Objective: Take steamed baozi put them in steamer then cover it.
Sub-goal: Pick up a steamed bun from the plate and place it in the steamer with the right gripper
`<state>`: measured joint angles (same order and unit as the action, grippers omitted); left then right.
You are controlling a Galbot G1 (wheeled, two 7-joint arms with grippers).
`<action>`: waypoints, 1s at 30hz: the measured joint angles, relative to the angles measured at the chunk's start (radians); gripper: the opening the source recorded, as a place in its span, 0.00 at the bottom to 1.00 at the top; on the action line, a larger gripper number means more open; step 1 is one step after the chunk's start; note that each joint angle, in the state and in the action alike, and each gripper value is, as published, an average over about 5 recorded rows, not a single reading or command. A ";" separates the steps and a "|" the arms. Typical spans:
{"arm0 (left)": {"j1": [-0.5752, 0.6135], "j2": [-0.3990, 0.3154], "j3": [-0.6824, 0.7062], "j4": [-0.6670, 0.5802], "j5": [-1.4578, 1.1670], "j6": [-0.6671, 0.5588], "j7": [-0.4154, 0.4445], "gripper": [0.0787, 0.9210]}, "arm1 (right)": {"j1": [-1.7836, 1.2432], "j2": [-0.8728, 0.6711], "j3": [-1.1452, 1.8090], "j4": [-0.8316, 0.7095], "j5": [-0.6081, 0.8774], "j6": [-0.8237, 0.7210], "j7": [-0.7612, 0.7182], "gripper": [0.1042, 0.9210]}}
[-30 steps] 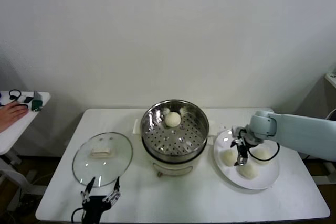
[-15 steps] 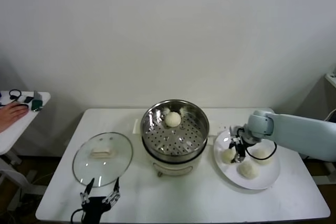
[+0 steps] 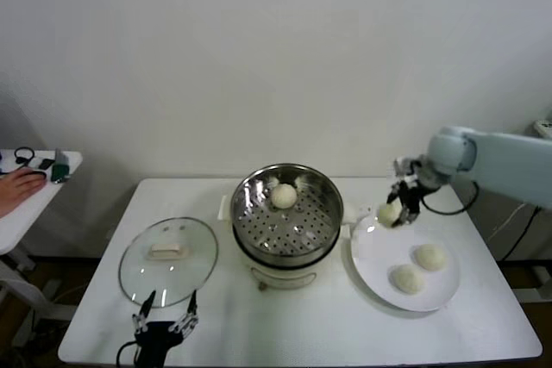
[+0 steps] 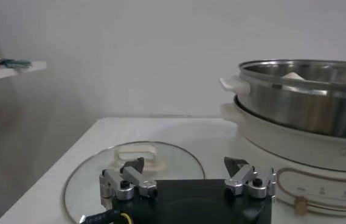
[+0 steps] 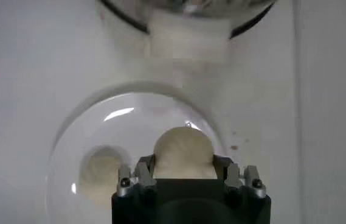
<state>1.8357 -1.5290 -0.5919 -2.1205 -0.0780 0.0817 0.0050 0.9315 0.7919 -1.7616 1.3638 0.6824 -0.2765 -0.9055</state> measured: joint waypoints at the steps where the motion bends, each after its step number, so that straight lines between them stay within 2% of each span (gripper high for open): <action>1: -0.001 0.000 0.001 0.000 0.000 0.000 0.000 0.88 | 0.023 0.011 0.000 0.009 0.019 -0.003 -0.001 0.66; 9: -0.001 0.001 0.004 -0.003 0.000 0.000 -0.001 0.88 | 0.107 0.136 0.057 0.108 0.157 -0.062 0.040 0.66; 15: 0.001 0.001 0.002 -0.007 -0.002 0.000 -0.004 0.88 | 0.068 0.265 0.084 0.133 0.197 -0.108 0.096 0.66; 30: 0.006 0.004 -0.007 0.002 -0.004 -0.008 -0.012 0.88 | -0.151 0.518 0.132 -0.032 0.157 -0.151 0.180 0.66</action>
<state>1.8415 -1.5251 -0.5993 -2.1181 -0.0819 0.0733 -0.0066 0.7808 1.3095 -1.6297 1.3321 0.8399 -0.4272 -0.7257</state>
